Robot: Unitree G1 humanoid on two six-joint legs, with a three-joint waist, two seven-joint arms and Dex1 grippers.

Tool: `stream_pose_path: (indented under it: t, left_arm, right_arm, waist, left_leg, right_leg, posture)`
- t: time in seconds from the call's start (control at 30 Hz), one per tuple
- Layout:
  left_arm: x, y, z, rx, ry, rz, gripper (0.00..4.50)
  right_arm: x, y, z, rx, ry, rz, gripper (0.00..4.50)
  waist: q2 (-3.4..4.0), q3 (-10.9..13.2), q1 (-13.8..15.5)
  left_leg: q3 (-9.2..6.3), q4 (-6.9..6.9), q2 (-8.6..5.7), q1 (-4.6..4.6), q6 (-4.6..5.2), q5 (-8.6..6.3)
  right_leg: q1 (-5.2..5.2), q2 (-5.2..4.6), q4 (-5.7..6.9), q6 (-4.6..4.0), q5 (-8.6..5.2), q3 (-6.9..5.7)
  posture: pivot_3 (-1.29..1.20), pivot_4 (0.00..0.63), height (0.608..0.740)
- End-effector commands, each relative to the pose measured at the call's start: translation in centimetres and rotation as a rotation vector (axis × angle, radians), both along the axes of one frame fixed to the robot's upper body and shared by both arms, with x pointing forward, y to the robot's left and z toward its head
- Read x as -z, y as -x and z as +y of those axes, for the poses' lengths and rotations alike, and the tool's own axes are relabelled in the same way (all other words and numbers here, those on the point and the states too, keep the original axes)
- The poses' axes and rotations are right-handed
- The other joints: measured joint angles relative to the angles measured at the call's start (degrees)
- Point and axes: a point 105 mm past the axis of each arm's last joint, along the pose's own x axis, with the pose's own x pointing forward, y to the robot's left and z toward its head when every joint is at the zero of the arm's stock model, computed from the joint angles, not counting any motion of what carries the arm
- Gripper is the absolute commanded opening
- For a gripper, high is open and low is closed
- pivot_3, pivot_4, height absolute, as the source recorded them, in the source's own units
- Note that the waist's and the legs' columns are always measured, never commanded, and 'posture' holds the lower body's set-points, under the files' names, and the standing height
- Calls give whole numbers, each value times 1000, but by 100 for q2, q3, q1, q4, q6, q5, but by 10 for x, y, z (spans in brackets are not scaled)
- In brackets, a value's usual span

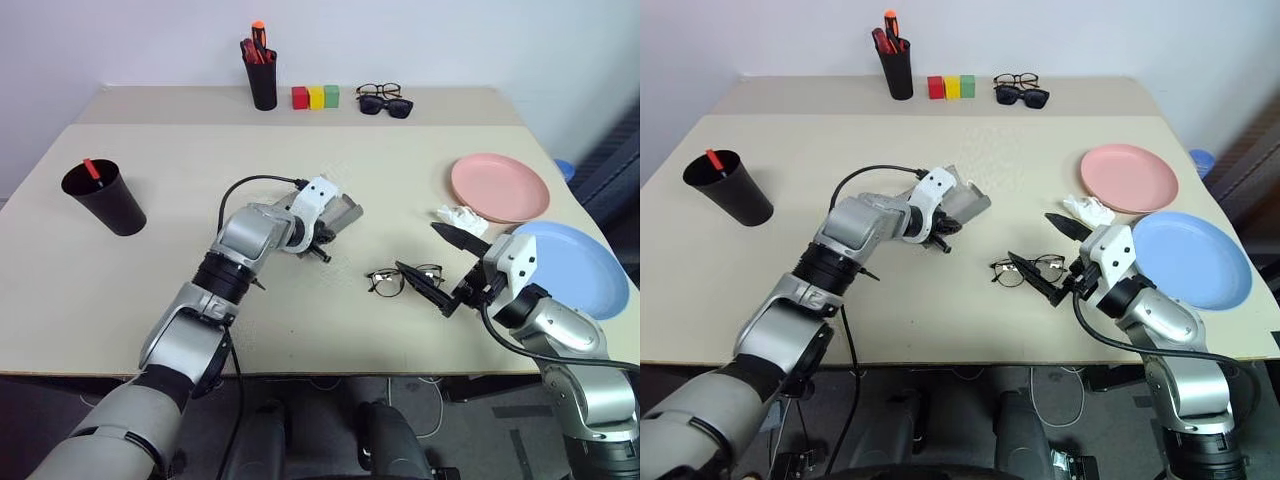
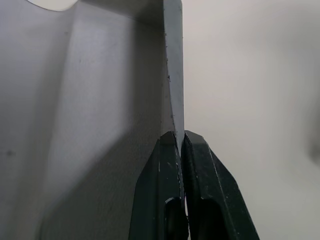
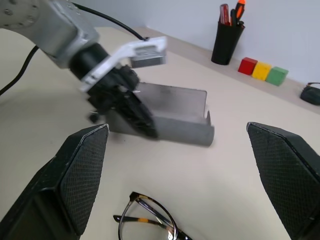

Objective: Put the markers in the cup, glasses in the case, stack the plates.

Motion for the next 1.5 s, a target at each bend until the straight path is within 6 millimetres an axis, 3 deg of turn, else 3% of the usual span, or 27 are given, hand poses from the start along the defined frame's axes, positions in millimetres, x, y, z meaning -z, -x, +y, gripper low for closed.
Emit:
stream_pose_path:
  t: [0.03,0.27,0.4,0.5,0.63,0.8,1.03,1.2,1.33,1.5]
  left_arm:
    - [-7,27,10,247,-52,-53,34]
    - [-2,62,55,446,-173,-26,34]
    - [0,87,65,573,-193,17,34]
    - [3,97,61,634,-194,25,34]
    - [7,89,41,616,-197,13,34]
    - [11,50,-1,381,-195,-3,34]
    - [1,20,-39,191,-133,-13,34]
    - [-6,15,-42,185,-101,-28,34]
    - [-11,35,-28,340,-68,-35,34]
    - [1,61,4,491,-102,-19,34]
  right_arm:
    - [-10,5,-1,2,0,-60,4500]
    - [-3,7,-3,19,-5,-55,4500]
    - [-2,8,-2,27,-10,-55,4500]
    - [-2,8,-3,35,-11,-59,4500]
    - [-4,9,-4,47,-9,-65,4500]
    - [-7,13,-9,77,0,-72,4500]
    - [-9,18,-16,120,6,-73,4500]
    - [-10,18,-21,143,8,-76,4500]
    - [-10,19,-24,154,8,-77,4500]
    - [-3,29,-28,136,19,-30,4500]
  waist:
    - [2,1,-7]
    - [3,0,42]
    - [3,1,28]
    - [4,1,38]
    - [4,1,97]
    - [1,1,189]
    - [2,0,131]
    - [3,0,117]
    - [8,0,78]
    - [10,0,133]
  left_leg:
    - [0,-2,1,0,0,0]
    - [0,1,1,-4,1,-1]
    - [2,0,1,-7,3,-3]
    - [2,1,1,-7,4,-3]
    - [2,6,0,-8,4,-3]
    - [1,20,-5,-15,9,-4]
    - [0,23,-4,-7,15,-7]
    - [1,21,-3,-4,15,-8]
    - [2,13,-1,-4,15,-8]
    - [1,5,-1,-6,14,-8]
  right_leg:
    - [-2,0,1,-13,0,1]
    - [-1,-5,-5,-24,-8,1]
    - [-1,-8,-10,-23,-10,1]
    - [-2,-7,-9,-22,-10,1]
    - [1,-8,-10,-9,-19,1]
    - [6,-7,-10,-3,-21,-1]
    - [8,-6,-3,1,-21,-1]
    - [7,-5,-2,1,-21,-1]
    - [2,-5,-2,-1,-20,0]
    - [0,-5,-4,-20,-11,0]
  posture:
    - [0,150,740]
    - [0,150,740]
    - [0,150,740]
    - [0,150,740]
    - [0,150,740]
    - [0,150,740]
    - [0,150,740]
    - [0,150,740]
    - [0,150,740]
    - [0,150,740]
